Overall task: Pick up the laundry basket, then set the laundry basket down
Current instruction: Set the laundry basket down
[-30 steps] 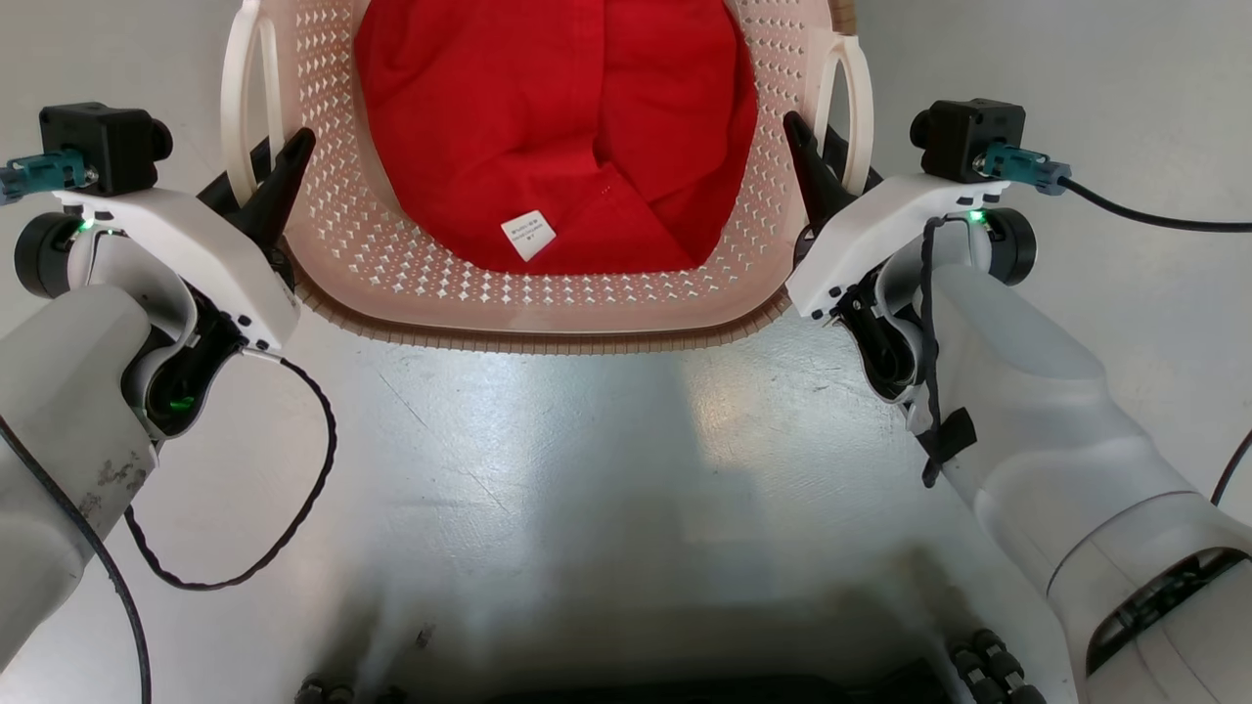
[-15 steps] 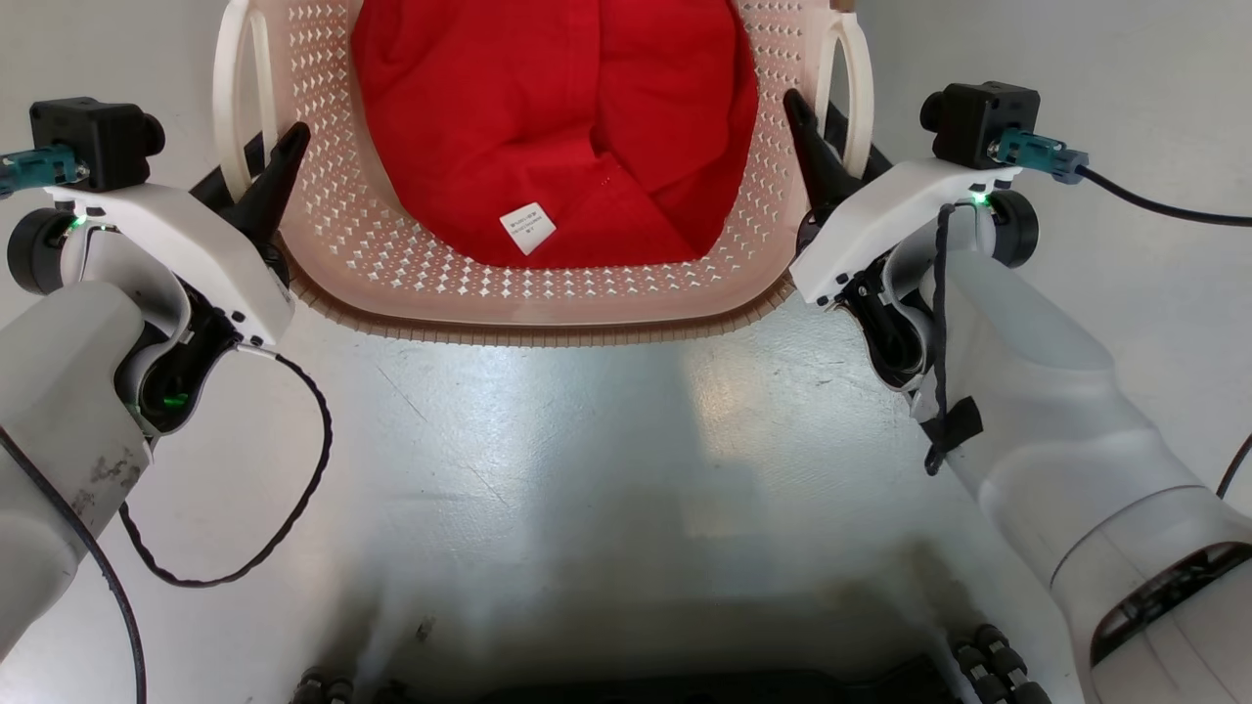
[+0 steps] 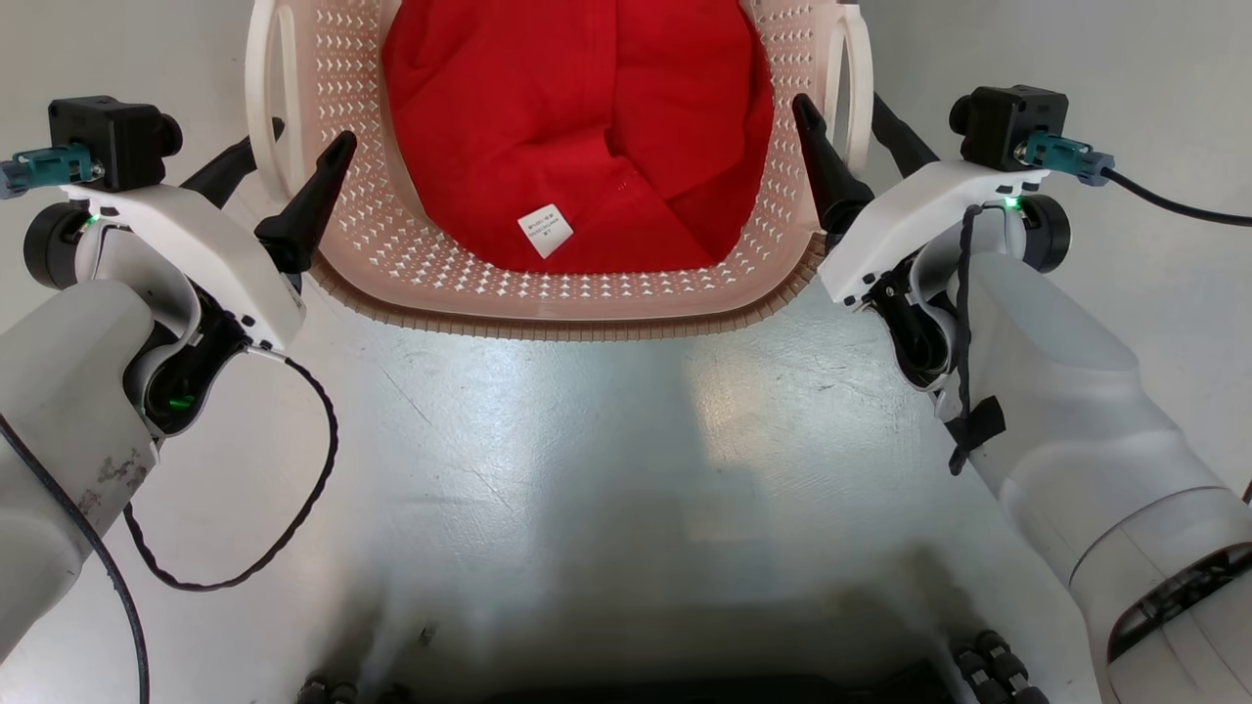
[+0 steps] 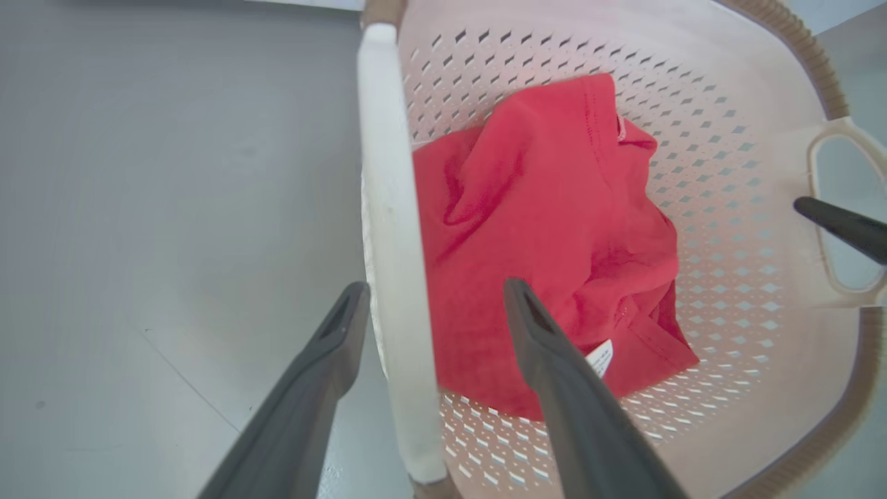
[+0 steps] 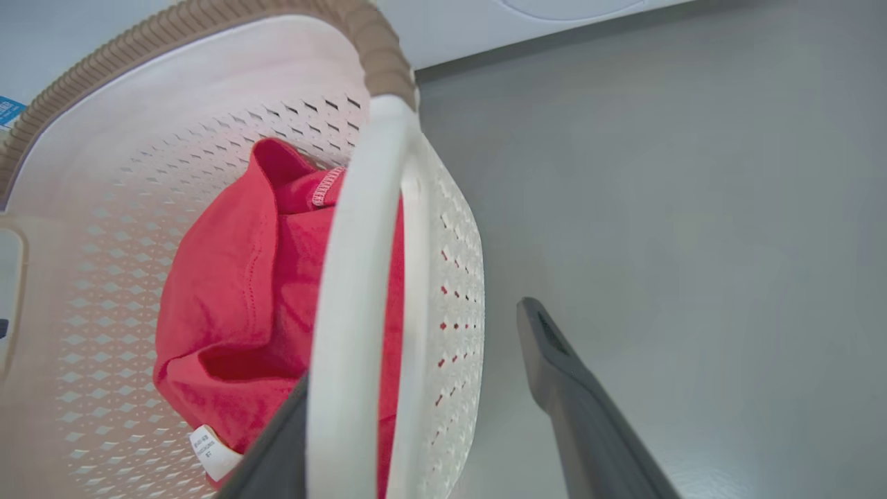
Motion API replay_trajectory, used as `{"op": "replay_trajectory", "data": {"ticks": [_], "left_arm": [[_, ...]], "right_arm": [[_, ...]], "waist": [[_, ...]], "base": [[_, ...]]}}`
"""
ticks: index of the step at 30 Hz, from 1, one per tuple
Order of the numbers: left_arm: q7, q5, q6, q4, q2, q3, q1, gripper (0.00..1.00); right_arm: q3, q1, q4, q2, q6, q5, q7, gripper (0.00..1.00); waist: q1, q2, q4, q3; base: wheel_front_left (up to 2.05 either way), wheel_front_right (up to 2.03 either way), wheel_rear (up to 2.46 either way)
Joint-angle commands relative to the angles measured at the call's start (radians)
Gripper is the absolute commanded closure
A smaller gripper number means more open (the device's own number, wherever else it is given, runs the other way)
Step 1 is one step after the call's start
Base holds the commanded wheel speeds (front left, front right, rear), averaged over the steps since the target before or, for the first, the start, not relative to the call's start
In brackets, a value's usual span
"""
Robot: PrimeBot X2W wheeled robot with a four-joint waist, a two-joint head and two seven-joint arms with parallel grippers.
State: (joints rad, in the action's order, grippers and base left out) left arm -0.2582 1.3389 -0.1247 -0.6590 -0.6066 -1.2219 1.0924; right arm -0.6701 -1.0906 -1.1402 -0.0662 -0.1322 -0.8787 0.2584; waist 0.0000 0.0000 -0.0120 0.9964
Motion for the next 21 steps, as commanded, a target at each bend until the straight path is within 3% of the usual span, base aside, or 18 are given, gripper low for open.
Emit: {"op": "replay_trajectory", "data": {"ticks": [1,21], "left_arm": [[-0.004,0.012,-0.006,0.000,-0.043,0.022,-0.001,0.00],[-0.004,0.039,-0.006,-0.020,-0.040,0.010,-0.062,0.00]], "right_arm": [[-0.005,0.059,0.012,0.016,0.002,0.009,0.003,0.00],[-0.115,0.108,0.012,0.016,0.002,-0.099,0.003,0.00]], "waist": [[0.0000,0.0000,-0.001,-0.005],[0.0000,0.0000,-0.027,-0.123]], "base": [[0.00,0.00,0.00],[0.00,0.00,0.00]]}}
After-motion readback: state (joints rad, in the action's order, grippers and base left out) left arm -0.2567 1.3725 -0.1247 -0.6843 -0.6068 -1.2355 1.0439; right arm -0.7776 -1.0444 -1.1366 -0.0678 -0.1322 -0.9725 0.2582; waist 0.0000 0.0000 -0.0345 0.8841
